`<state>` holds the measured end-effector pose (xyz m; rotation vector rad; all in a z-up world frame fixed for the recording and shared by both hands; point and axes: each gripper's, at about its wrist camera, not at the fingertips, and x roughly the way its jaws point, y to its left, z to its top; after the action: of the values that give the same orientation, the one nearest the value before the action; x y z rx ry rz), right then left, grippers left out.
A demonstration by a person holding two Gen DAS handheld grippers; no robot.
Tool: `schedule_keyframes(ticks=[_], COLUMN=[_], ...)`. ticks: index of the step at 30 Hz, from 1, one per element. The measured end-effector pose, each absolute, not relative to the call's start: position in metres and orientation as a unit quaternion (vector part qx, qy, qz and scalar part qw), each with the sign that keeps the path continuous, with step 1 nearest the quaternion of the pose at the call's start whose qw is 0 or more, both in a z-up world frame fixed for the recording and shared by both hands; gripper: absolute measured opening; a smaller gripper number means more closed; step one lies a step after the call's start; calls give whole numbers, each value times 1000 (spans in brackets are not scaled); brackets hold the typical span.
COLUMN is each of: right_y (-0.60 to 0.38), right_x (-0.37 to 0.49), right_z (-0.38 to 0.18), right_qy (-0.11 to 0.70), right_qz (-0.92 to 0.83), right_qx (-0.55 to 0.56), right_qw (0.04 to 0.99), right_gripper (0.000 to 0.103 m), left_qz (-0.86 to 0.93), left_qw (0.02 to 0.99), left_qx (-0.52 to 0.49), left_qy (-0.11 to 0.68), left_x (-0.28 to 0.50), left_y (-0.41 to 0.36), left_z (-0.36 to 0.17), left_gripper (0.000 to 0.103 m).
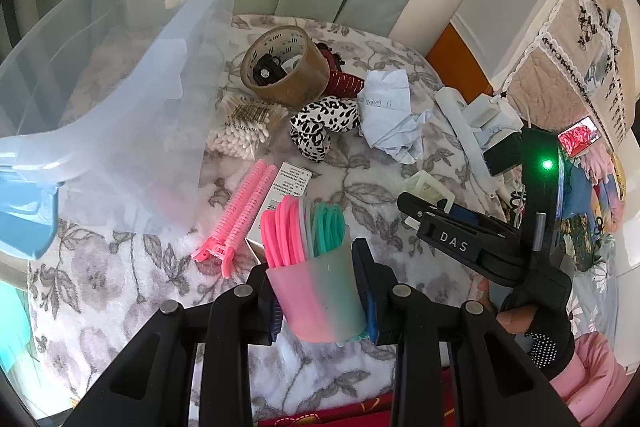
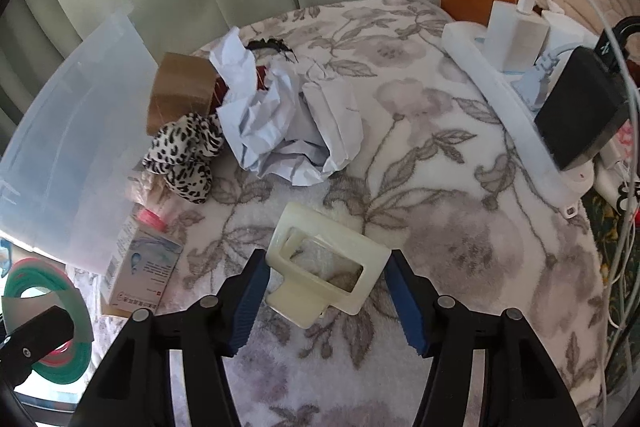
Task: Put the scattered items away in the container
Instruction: 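Grasp the cream plastic clip with the right gripper while the left holds the hair ties, then carry both items over the clear box and open both grippers to drop them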
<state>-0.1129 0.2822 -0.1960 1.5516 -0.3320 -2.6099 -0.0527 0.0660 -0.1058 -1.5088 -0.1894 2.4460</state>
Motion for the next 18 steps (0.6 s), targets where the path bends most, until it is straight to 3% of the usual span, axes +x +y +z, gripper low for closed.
schedule_keyframes(ticks=[9, 18], right_y=[274, 245], right_x=[-90, -66], right_z=[-150, -68], right_qy=[-118, -121], right_qz=[-874, -914], right_qx=[468, 376], right_qw=[54, 93], right_gripper=[63, 63], left_qz=[858, 884], left_qw=[139, 150], left_qx=[-490, -435], left_qy=[-72, -79], left_x=[-38, -25], left_y=[62, 50], left_z=[-86, -43], left_gripper=[32, 32])
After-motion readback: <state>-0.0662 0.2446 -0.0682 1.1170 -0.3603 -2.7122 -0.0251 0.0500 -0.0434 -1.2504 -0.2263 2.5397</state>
